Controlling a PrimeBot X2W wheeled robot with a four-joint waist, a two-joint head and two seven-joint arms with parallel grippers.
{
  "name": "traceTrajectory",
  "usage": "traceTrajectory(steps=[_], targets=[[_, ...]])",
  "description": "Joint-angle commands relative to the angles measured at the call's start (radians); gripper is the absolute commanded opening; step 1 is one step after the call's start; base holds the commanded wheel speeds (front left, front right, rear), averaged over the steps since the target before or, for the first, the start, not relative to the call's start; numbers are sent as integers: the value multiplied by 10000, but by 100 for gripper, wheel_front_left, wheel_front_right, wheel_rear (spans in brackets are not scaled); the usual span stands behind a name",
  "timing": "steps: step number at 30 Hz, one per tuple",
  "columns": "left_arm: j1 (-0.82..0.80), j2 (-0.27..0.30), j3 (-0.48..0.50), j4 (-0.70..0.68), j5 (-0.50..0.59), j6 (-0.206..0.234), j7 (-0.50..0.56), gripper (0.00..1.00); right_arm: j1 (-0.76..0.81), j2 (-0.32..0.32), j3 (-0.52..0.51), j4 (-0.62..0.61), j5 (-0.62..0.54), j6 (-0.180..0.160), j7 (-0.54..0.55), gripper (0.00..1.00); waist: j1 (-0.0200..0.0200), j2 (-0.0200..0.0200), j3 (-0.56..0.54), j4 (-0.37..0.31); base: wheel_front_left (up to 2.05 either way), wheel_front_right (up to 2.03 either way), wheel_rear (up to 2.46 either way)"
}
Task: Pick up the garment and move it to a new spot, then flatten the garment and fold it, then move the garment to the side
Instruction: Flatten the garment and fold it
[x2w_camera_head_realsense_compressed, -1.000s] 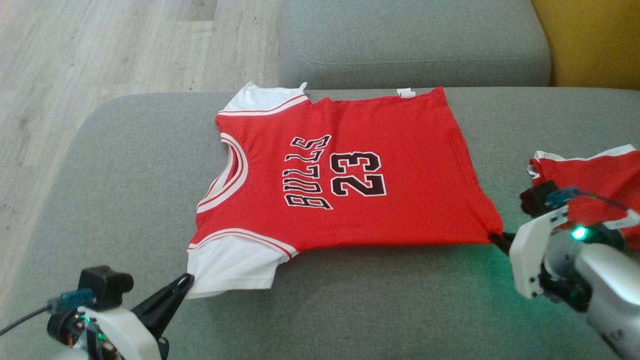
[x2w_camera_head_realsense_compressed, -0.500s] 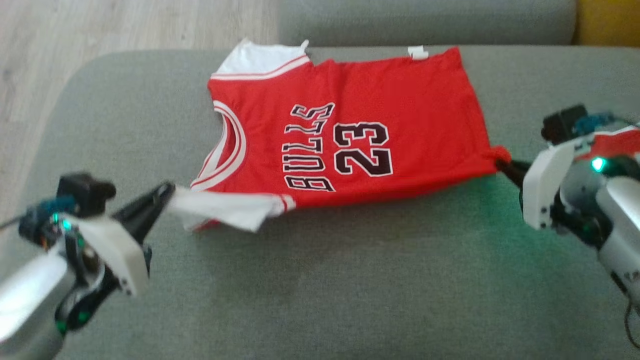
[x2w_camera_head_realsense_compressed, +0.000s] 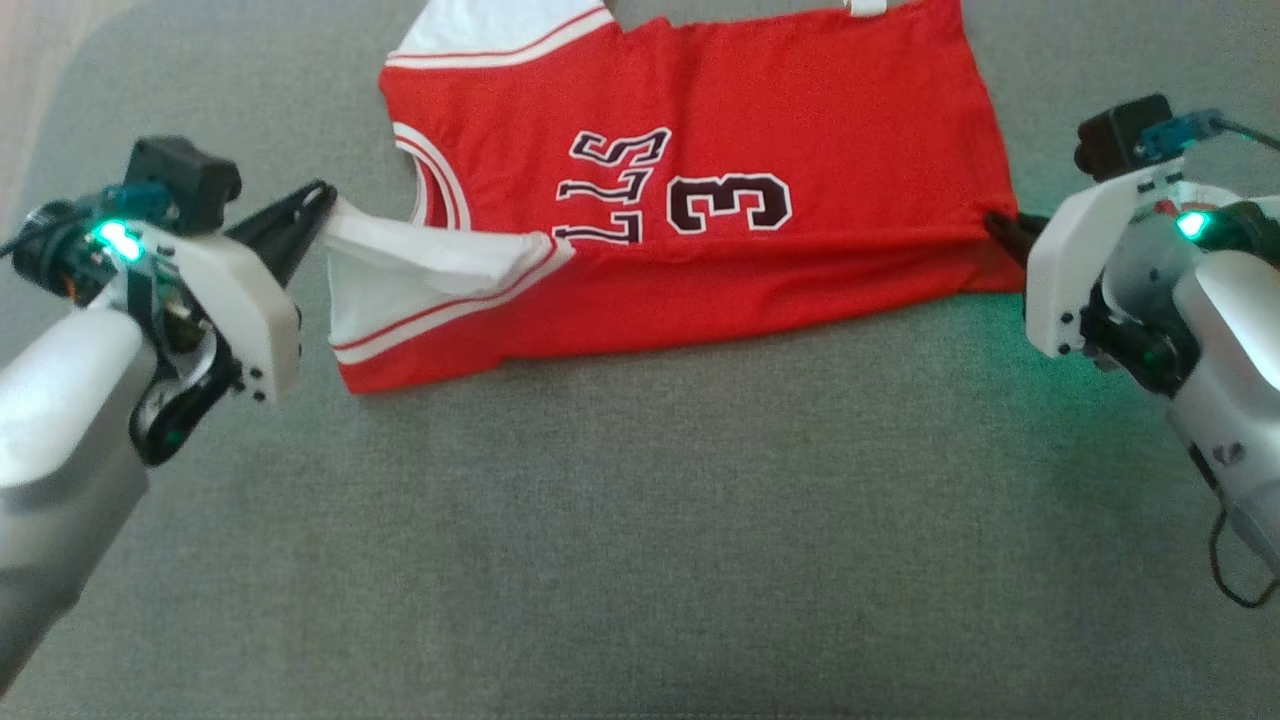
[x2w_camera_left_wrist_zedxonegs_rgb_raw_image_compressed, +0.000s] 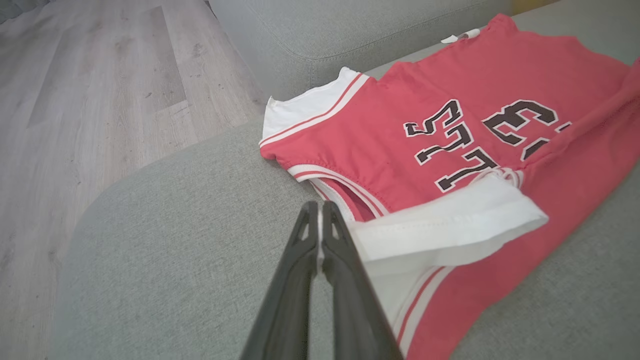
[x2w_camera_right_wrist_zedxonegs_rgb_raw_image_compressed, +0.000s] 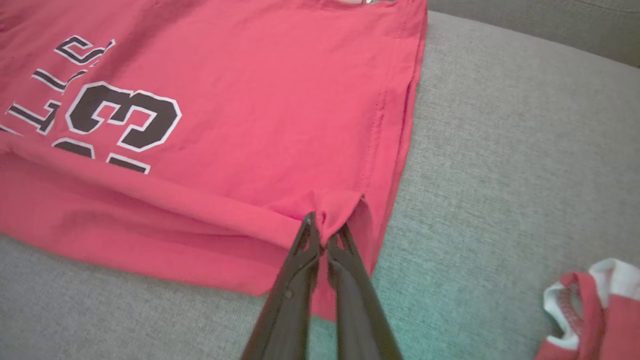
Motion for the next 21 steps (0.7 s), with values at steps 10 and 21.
traceTrajectory(steps=[10,21], targets=[[-2062,-611,291,1993,492,151,-2536,100,-1022,769,-703,829,-293,-9,-1714,100,-3,0,717,-95,0,0,0],[-1003,-1758,2243,1656,567,1211,-4530,100,-594,1688,-2424,1021,-1650,-9,-6669,100,-3,0,-272,-66,0,0,0]])
